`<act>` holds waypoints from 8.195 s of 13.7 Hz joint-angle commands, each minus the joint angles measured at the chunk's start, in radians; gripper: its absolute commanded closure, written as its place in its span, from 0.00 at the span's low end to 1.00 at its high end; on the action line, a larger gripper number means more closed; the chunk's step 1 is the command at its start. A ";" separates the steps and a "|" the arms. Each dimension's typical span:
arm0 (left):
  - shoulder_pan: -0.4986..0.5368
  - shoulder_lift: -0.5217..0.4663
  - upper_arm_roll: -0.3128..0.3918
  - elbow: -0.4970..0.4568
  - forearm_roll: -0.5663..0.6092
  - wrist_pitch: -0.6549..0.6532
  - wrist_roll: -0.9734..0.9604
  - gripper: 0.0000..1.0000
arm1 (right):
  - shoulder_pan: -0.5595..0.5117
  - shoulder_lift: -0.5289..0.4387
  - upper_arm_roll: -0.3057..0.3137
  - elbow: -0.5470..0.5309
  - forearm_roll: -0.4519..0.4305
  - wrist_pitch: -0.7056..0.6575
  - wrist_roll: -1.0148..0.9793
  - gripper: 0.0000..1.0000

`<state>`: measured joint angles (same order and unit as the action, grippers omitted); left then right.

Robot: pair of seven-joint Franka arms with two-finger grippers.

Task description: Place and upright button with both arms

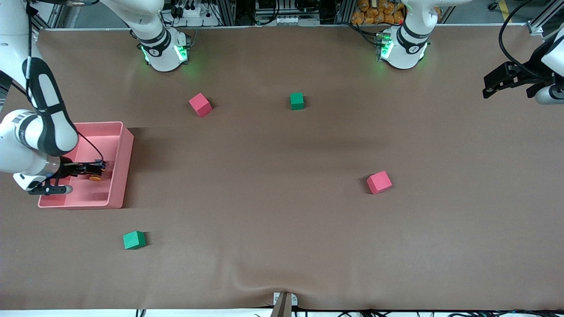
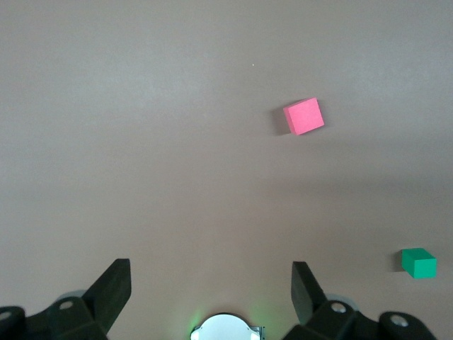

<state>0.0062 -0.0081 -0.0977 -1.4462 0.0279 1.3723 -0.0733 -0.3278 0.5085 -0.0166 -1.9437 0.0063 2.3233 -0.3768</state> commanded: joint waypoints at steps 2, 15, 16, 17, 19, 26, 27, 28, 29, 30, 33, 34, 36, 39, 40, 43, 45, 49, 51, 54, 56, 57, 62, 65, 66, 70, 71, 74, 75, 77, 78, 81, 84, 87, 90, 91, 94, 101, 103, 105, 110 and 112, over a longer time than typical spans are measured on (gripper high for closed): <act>0.011 -0.009 0.001 0.007 -0.013 -0.001 0.013 0.00 | -0.013 -0.005 0.015 -0.040 0.009 0.051 -0.025 0.00; 0.004 -0.001 -0.002 0.004 -0.016 0.001 -0.002 0.00 | -0.020 0.024 0.015 0.005 0.012 0.045 -0.051 1.00; 0.006 0.000 -0.002 0.003 -0.016 0.001 0.004 0.00 | -0.020 0.022 0.015 0.026 0.012 0.015 -0.051 1.00; 0.006 0.000 -0.002 0.001 -0.016 -0.001 0.004 0.00 | -0.020 0.021 0.015 0.055 0.012 -0.034 -0.051 1.00; 0.008 0.000 -0.002 -0.002 -0.016 -0.001 0.004 0.00 | -0.017 0.019 0.015 0.121 0.012 -0.126 -0.050 1.00; 0.006 0.013 -0.002 0.001 -0.016 0.001 0.012 0.00 | 0.081 0.015 0.020 0.464 0.014 -0.582 0.041 1.00; 0.003 0.013 -0.002 0.001 -0.016 0.001 0.012 0.00 | 0.116 0.015 0.020 0.510 0.015 -0.640 0.089 1.00; 0.003 0.013 -0.002 0.001 -0.016 0.001 0.012 0.00 | 0.160 0.015 0.020 0.549 0.015 -0.685 0.152 1.00; 0.000 0.014 -0.002 0.001 -0.014 0.001 0.013 0.00 | 0.202 0.015 0.021 0.569 0.017 -0.717 0.200 1.00; 0.000 0.014 -0.002 0.001 -0.014 -0.001 0.015 0.00 | 0.243 0.015 0.023 0.575 0.023 -0.734 0.251 1.00; 0.000 0.016 -0.002 0.000 -0.013 -0.001 0.015 0.00 | 0.392 0.028 0.021 0.604 0.162 -0.719 0.410 1.00; 0.000 0.016 -0.002 0.000 -0.013 -0.001 0.015 0.00 | 0.451 0.041 0.021 0.612 0.176 -0.704 0.455 1.00; 0.000 0.023 -0.002 0.000 -0.008 -0.001 0.015 0.00 | 0.570 0.070 0.023 0.624 0.188 -0.630 0.585 1.00; -0.002 0.028 -0.002 -0.002 -0.005 -0.001 0.015 0.00 | 0.728 0.137 0.024 0.652 0.207 -0.491 0.755 1.00; -0.002 0.036 -0.002 -0.002 -0.005 -0.005 0.015 0.00 | 0.769 0.160 0.024 0.652 0.207 -0.448 0.791 1.00; -0.003 0.039 -0.002 -0.034 -0.009 -0.009 0.004 0.00 | 0.915 0.254 0.024 0.652 0.233 -0.261 0.874 1.00; -0.020 0.051 -0.008 -0.063 -0.016 -0.009 0.001 0.00 | 0.975 0.304 0.024 0.657 0.232 -0.181 0.906 1.00; -0.043 0.091 -0.028 -0.109 -0.016 -0.009 -0.014 0.00 | 1.069 0.375 0.024 0.657 0.232 -0.104 0.955 1.00; -0.054 0.120 -0.033 -0.117 -0.016 -0.009 -0.034 0.00 | 1.098 0.389 0.023 0.655 0.232 -0.098 0.961 1.00; -0.080 0.172 -0.039 -0.115 -0.016 -0.010 -0.049 0.00 | 1.121 0.406 0.023 0.655 0.222 -0.094 0.946 0.93; -0.120 0.186 -0.036 -0.112 -0.006 -0.010 -0.083 0.00 | 1.121 0.404 0.021 0.657 0.221 -0.096 0.949 0.00; -0.127 0.188 -0.037 -0.111 -0.005 -0.010 -0.117 0.00 | 1.121 0.401 0.021 0.660 0.221 -0.096 0.951 0.00; -0.157 0.206 -0.039 -0.108 -0.008 -0.010 -0.125 0.00 | 1.103 0.345 -0.015 0.704 0.218 -0.111 0.958 0.00; -0.219 0.247 -0.040 -0.106 -0.013 -0.007 -0.138 0.00 | 1.090 0.320 -0.135 0.707 0.216 -0.113 0.948 0.00; -0.239 0.263 -0.042 -0.099 -0.014 -0.004 -0.138 0.00 | 1.089 0.309 -0.178 0.707 0.218 -0.117 0.946 0.00; -0.319 0.403 -0.043 -0.004 -0.013 -0.004 -0.233 0.00 | 1.054 0.208 -0.287 0.709 0.207 -0.257 0.944 0.00; -0.359 0.442 -0.043 0.021 -0.014 0.005 -0.279 0.00 | 1.009 0.176 -0.286 0.709 0.208 -0.297 0.944 0.00; -0.443 0.577 -0.043 0.148 -0.014 0.051 -0.387 0.00 | 0.867 0.067 -0.276 0.710 0.224 -0.392 0.949 0.00; -0.465 0.604 -0.043 0.159 -0.014 0.079 -0.404 0.00 | 0.815 0.047 -0.266 0.710 0.224 -0.442 0.944 0.00; -0.477 0.646 -0.046 0.159 -0.035 0.131 -0.410 0.00 | 0.678 -0.011 -0.168 0.712 0.216 -0.479 0.943 0.00; -0.483 0.666 -0.045 0.159 -0.087 0.146 -0.410 0.00 | 0.602 -0.036 -0.105 0.712 0.215 -0.496 0.946 0.00; -0.503 0.715 -0.043 0.159 -0.134 0.174 -0.418 0.00 | 0.498 -0.082 -0.049 0.756 0.178 -0.640 0.943 0.00; -0.523 0.767 -0.045 0.164 -0.190 0.241 -0.470 0.00 | 0.396 -0.159 0.002 0.761 0.175 -0.731 0.888 0.00; -0.552 0.842 -0.045 0.220 -0.239 0.275 -0.476 0.00 | 0.368 -0.229 0.009 0.755 0.065 -0.856 0.759 0.00; -0.581 0.875 -0.042 0.233 -0.285 0.324 -0.520 0.00 | 0.311 -0.322 0.081 0.738 0.026 -0.912 0.742 0.00; -0.592 0.881 -0.039 0.234 -0.298 0.338 -0.525 0.00 | 0.311 -0.367 0.080 0.670 0.027 -0.888 0.743 0.00; -0.594 0.922 -0.037 0.234 -0.301 0.366 -0.525 0.04 | 0.320 -0.534 0.078 0.440 0.032 -0.779 0.740 0.00; -0.597 0.977 -0.049 0.253 -0.327 0.439 -0.523 0.06 | 0.328 -0.594 0.078 0.390 0.020 -0.762 0.568 0.00; -0.600 0.987 -0.050 0.253 -0.327 0.450 -0.522 0.07 | 0.325 -0.594 0.076 0.393 0.012 -0.765 0.547 0.00; -0.600 0.999 -0.050 0.257 -0.327 0.450 -0.520 0.12 | 0.331 -0.591 0.079 0.399 -0.030 -0.777 0.533 0.00; -0.606 1.001 -0.048 0.256 -0.327 0.449 -0.520 0.21 | 0.331 -0.567 0.081 0.451 -0.046 -0.875 0.486 0.00; -0.608 1.002 -0.046 0.256 -0.327 0.449 -0.520 0.22 | 0.332 -0.567 0.081 0.450 -0.046 -0.878 0.486 0.00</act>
<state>-0.5910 0.9729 -0.1510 -1.2245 -0.2810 1.8236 -0.5879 0.0076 -0.0723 0.0567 -1.5232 -0.0185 1.4662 0.1213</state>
